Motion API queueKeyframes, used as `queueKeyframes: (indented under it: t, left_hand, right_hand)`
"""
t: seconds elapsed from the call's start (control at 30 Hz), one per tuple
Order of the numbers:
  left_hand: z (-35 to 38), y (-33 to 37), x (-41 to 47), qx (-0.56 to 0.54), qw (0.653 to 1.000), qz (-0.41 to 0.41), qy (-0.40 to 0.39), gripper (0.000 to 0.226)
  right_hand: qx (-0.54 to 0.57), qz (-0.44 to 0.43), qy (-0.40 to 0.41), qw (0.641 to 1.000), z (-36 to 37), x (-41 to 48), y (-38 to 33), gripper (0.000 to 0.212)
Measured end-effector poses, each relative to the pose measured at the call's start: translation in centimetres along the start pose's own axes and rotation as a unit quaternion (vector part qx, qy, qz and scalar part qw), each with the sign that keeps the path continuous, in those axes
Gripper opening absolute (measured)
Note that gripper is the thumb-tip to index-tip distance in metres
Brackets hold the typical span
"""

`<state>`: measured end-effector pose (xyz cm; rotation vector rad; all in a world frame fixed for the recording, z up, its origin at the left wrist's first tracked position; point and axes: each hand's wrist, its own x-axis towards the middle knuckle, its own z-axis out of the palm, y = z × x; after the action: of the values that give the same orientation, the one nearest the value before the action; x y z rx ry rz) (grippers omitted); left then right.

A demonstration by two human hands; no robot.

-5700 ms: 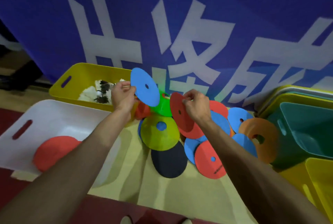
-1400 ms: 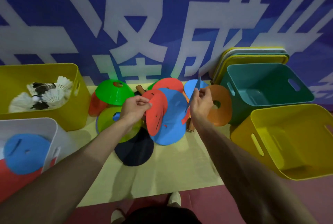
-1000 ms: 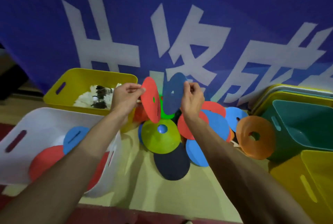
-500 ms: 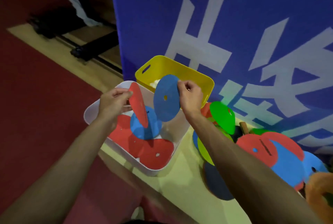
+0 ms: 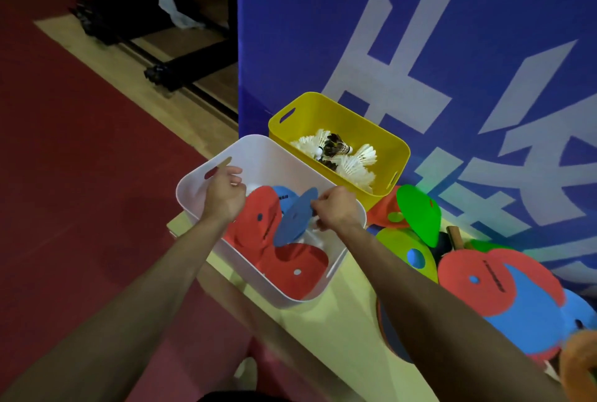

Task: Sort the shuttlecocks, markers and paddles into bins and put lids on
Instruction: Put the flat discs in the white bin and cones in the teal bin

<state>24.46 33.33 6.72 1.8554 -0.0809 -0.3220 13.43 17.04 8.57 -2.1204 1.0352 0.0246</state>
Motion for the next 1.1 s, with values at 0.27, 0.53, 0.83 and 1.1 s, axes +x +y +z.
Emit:
queueKeyframes:
  t: [0.27,0.53,0.83,1.1]
  left_hand:
    - [3.0,1.3,-1.6,0.048,0.992,0.034,-0.109,0.026]
    - [10.1,3.4,-5.9,0.034,0.973,0.077,-0.214,0.029]
    - [19.1,6.1,-12.2,0.062,0.934,0.13,-0.326,0.027]
    - [27.5,3.5,-18.2,0.122,0.904,0.089,-0.401,0.034]
  right_hand:
    - [-0.068,-0.002,0.042,0.997,-2.1,0.0,2.7,0.022]
    - [0.03,0.019,0.126,0.991,-6.3,-0.9,7.2,0.025]
    - [0.14,0.108,0.175,0.969,-13.1,-3.8,17.0,0.016]
    - [0.219,0.197,0.201,0.934,-17.2,-7.6,28.9,0.013]
